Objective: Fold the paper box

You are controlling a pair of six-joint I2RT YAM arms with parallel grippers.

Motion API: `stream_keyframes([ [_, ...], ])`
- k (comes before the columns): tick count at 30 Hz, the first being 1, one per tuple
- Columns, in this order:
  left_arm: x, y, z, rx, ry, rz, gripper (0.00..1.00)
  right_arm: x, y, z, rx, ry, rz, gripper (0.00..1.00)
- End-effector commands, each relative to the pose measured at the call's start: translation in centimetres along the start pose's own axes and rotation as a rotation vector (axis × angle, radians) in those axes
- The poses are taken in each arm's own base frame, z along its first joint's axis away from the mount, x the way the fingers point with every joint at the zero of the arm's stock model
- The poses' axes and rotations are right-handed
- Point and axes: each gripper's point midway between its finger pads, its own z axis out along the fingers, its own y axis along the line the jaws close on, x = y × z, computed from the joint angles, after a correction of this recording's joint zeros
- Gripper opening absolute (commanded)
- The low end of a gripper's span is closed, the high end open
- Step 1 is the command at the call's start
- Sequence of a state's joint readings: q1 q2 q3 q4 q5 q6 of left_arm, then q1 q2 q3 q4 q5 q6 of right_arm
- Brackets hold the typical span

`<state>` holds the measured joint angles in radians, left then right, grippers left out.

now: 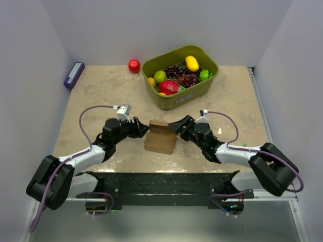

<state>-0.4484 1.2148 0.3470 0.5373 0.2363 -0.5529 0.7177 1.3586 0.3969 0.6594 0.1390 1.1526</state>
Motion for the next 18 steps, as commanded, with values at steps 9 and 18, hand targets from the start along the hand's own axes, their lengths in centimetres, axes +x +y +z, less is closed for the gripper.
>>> stream_keyframes([
  [9,3.5,-3.5,-0.1,0.081,0.046,0.182,0.59,-1.6,0.3,-1.7,0.066,-0.017,-0.260,0.61],
  [18,7.6,-6.6,1.7,0.227,0.133,0.195,0.53,0.1,-1.7,-0.8,0.210,0.070,-0.481,0.44],
])
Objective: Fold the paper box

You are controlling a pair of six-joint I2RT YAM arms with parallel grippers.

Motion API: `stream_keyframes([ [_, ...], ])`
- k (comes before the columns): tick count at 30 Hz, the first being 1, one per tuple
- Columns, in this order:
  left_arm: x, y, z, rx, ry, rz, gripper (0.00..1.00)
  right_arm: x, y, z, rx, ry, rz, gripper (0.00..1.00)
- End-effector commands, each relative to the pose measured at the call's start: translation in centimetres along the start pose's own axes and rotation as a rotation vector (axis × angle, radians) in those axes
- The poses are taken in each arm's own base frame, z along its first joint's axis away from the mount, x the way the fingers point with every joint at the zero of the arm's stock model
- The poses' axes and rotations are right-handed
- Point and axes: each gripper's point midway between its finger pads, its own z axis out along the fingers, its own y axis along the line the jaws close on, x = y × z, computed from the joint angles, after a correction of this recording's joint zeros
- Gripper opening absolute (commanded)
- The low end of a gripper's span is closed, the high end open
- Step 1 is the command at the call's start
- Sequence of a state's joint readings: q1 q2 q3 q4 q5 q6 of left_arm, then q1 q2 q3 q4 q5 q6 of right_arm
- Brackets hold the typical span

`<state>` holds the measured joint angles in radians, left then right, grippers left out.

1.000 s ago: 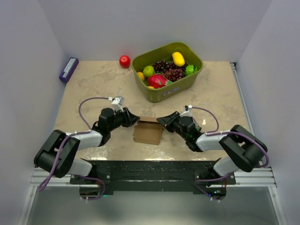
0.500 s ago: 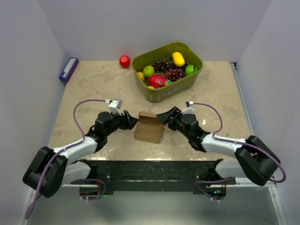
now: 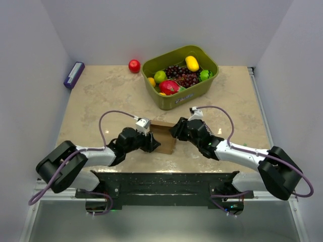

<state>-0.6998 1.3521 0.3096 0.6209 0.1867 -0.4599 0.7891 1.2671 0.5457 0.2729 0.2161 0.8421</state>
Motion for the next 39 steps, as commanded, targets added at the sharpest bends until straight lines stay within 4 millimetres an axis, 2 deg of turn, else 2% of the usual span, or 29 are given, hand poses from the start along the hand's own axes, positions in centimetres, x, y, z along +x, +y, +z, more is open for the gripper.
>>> stream_keyframes([
  [1,-0.1,-2.7,1.5,0.113,-0.023,0.031,0.52,0.3,-2.0,0.8,0.106,0.018,-0.120,0.44],
  [5,1.6,-4.6,1.8,0.165,0.024,0.013,0.49,0.8,-3.6,1.5,0.176,0.021,-0.121,0.40],
  [11,3.9,-5.2,1.7,0.155,0.074,-0.030,0.48,0.1,-5.8,1.5,0.254,-0.011,-0.133,0.33],
  [16,3.4,-6.0,1.8,0.156,0.064,-0.023,0.48,-0.5,-6.7,1.8,0.273,-0.030,-0.144,0.29],
  [18,2.6,-6.6,2.1,0.166,0.050,-0.012,0.48,-0.4,-6.9,2.1,0.280,-0.029,-0.151,0.27],
  [22,1.4,-6.9,2.7,0.146,0.032,0.036,0.48,-0.2,-6.1,2.4,0.249,-0.017,-0.154,0.17],
  [27,0.9,-6.8,3.5,0.134,0.015,0.058,0.42,0.5,-5.1,1.8,0.193,0.018,-0.145,0.13],
  [30,1.9,-6.6,3.9,0.139,0.046,0.046,0.38,1.2,-4.3,1.1,0.158,0.036,-0.145,0.10],
  [34,3.8,-5.8,4.3,0.119,0.098,0.024,0.33,3.0,-2.9,0.5,0.115,0.088,-0.160,0.09],
  [39,5.2,-5.1,4.3,0.098,0.132,0.001,0.29,4.3,-3.0,0.3,0.125,0.118,-0.178,0.06],
])
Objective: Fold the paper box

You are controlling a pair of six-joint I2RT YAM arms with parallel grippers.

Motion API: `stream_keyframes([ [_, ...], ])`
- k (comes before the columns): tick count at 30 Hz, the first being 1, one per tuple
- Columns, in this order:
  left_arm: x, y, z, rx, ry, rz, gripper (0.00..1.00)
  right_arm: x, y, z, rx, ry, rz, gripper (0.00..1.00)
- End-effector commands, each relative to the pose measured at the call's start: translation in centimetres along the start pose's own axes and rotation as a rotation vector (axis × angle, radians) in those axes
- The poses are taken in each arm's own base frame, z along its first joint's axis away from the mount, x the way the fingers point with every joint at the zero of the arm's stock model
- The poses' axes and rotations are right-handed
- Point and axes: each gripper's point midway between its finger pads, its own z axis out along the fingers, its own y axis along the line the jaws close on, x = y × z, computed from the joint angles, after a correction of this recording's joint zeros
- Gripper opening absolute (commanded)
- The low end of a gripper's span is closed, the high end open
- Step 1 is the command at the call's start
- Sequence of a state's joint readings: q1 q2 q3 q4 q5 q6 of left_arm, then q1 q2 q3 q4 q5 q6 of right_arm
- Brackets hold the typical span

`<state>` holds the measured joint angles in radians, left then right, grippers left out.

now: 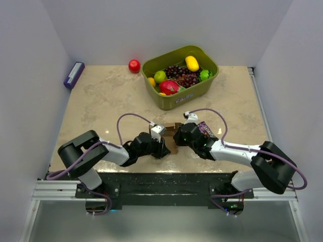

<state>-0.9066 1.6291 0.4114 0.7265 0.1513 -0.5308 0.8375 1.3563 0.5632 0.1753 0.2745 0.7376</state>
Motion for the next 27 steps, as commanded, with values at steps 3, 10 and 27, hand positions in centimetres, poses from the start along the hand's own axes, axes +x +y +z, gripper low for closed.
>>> stream_keyframes([
  [3,0.2,0.0,0.4,-0.004,-0.006,-0.012,0.28,1.6,-0.6,0.0,0.033,0.045,-0.010,0.06],
  [10,0.2,0.1,0.3,-0.007,-0.004,-0.015,0.27,3.3,-2.2,0.7,0.108,0.095,-0.013,0.05],
  [27,0.5,0.4,0.1,-0.022,0.002,-0.022,0.25,7.3,-7.1,0.9,0.310,0.174,0.059,0.03],
])
